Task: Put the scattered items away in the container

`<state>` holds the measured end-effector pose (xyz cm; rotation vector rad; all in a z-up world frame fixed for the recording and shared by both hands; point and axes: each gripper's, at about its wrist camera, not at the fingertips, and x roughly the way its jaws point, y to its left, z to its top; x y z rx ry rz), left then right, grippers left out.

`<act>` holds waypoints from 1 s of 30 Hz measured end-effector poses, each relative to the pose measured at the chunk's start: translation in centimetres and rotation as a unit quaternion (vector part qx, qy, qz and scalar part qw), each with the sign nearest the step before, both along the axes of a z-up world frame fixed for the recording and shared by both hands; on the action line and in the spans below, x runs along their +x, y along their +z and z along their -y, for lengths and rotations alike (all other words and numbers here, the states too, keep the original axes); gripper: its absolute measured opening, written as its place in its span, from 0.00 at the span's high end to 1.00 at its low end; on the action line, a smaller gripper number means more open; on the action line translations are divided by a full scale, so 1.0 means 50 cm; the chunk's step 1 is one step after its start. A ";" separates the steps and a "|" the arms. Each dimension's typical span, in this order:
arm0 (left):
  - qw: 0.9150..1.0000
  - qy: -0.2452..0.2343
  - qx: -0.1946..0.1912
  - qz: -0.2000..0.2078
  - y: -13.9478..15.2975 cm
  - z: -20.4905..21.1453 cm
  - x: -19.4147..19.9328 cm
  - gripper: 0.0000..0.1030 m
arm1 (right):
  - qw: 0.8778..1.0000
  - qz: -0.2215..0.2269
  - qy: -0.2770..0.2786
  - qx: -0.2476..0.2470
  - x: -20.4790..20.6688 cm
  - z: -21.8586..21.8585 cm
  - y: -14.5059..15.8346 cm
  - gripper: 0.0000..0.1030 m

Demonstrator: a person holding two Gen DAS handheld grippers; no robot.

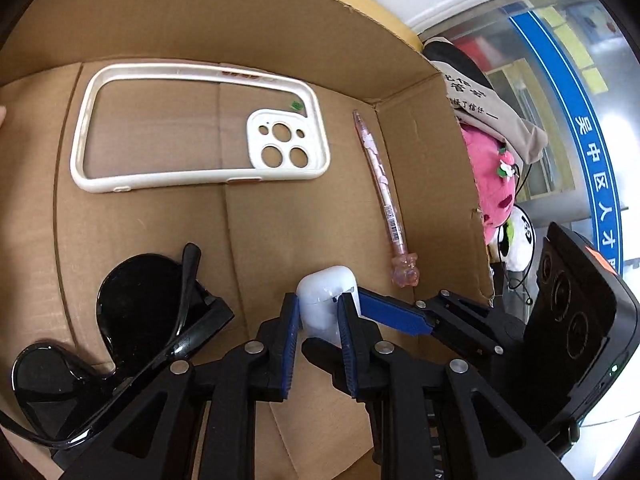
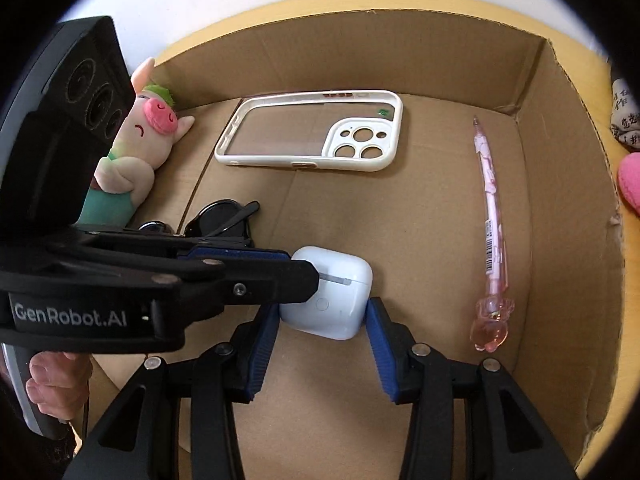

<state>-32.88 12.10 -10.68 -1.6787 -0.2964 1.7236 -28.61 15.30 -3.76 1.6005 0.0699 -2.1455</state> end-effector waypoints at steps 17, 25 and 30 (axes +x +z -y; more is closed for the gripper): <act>0.880 0.147 -0.146 -0.428 0.275 0.244 0.368 0.00 | 0.966 -0.240 -0.087 -0.047 0.331 -0.066 0.191 0.23; 0.861 0.188 -0.190 -0.433 0.128 0.295 0.440 0.00 | 0.947 -0.305 -0.101 0.011 0.410 0.007 0.079 0.23; 0.840 0.214 -0.174 -0.467 0.095 0.300 0.451 0.00 | 0.941 -0.321 -0.108 -0.010 0.416 0.009 0.042 0.20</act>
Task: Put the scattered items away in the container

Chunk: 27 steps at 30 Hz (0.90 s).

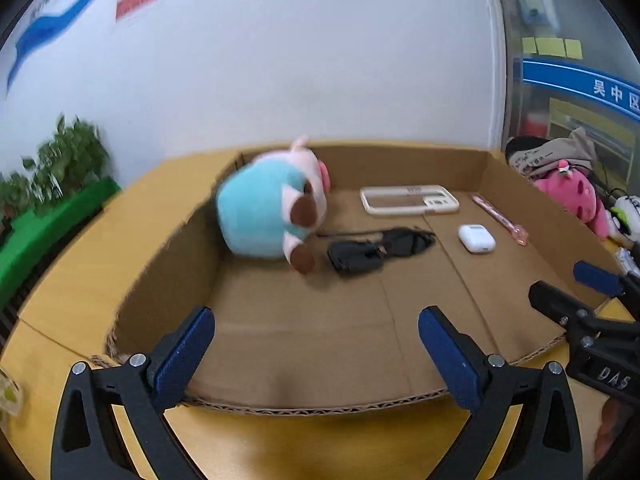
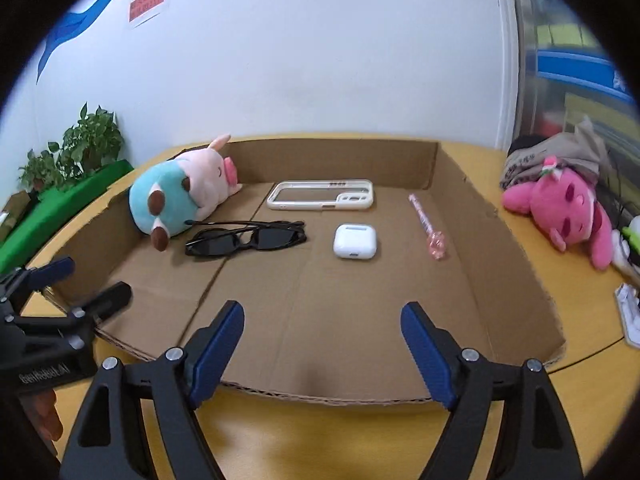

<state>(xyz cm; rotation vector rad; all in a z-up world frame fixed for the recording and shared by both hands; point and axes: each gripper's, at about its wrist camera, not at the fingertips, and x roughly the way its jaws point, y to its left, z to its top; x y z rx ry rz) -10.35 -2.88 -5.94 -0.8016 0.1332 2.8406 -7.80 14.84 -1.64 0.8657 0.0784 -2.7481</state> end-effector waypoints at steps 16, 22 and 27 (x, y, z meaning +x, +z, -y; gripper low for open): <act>0.999 -0.038 0.027 -0.021 -0.011 0.004 -0.001 0.00 | 0.999 -0.039 0.002 -0.010 0.001 0.003 -0.009 0.09; 0.999 -0.039 0.026 -0.021 -0.011 0.003 0.001 0.00 | 0.999 -0.036 -0.002 -0.009 -0.006 0.003 -0.011 0.01; 0.999 -0.039 0.027 -0.021 -0.011 0.004 0.001 0.00 | 0.999 -0.036 -0.001 -0.009 -0.007 0.003 -0.011 0.01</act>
